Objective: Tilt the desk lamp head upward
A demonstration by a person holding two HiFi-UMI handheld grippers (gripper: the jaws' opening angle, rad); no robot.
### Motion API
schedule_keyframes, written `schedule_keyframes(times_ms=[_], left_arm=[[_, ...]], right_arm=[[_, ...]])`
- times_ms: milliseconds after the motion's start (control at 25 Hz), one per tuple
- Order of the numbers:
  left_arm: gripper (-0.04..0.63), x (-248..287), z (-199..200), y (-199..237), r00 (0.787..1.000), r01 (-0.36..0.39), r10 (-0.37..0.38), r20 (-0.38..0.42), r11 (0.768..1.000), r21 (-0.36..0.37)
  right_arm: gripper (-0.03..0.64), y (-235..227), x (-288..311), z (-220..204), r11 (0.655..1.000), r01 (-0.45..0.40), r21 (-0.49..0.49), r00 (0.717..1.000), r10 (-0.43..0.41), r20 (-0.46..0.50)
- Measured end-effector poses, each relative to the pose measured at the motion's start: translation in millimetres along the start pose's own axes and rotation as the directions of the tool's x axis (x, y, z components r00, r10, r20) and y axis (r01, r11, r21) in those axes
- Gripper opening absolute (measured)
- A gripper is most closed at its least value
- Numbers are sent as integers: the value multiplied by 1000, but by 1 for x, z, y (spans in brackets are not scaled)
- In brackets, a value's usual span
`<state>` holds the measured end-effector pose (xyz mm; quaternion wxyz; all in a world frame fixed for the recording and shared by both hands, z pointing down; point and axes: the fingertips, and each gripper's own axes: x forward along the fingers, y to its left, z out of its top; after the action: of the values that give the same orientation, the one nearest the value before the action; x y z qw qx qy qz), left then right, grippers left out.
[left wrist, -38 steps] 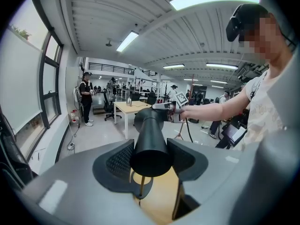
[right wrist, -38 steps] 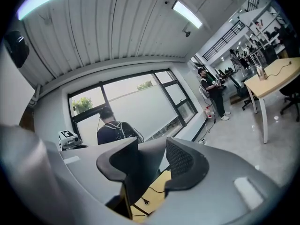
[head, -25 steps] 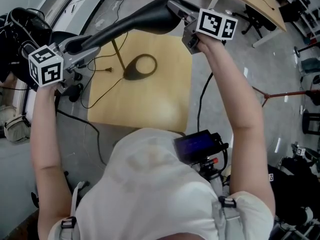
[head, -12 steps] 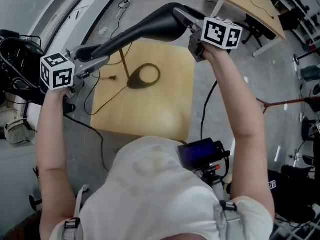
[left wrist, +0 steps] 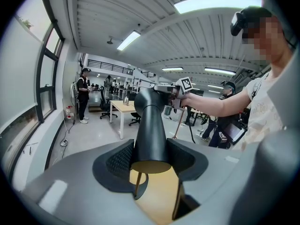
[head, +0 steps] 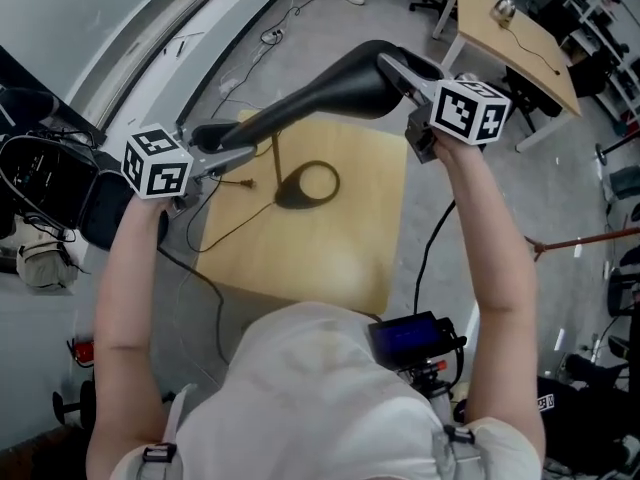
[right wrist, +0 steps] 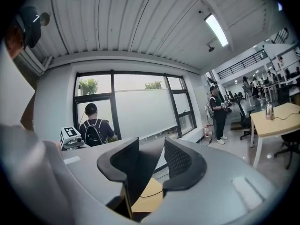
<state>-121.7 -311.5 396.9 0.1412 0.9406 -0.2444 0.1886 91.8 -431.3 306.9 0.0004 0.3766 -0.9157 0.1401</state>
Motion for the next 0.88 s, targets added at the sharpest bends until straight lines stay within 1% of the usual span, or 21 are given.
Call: schedule_keyframes(times_ms=[280, 440, 600, 720, 880], left_arm=[[221, 5, -3, 2, 1000, 8, -8, 0, 1000, -4], [222, 8, -4, 1, 1000, 21, -21, -18, 1000, -2], [222, 3, -1, 7, 999, 12, -12, -37, 1000, 6], [221, 6, 2, 9, 999, 13, -12, -43, 1000, 14], [222, 12, 0, 7, 998, 14, -13, -54, 1000, 20]], right_arm=[[171, 9, 1, 15, 999, 0, -52, 1000, 0, 6], [164, 14, -2, 27, 997, 2, -77, 1000, -1, 16], [160, 24, 9, 40, 995, -1, -104, 1000, 1, 4], [156, 26, 11, 46, 994, 5, -110, 1000, -5, 1], [150, 27, 8, 50, 995, 9, -104, 1000, -7, 26]])
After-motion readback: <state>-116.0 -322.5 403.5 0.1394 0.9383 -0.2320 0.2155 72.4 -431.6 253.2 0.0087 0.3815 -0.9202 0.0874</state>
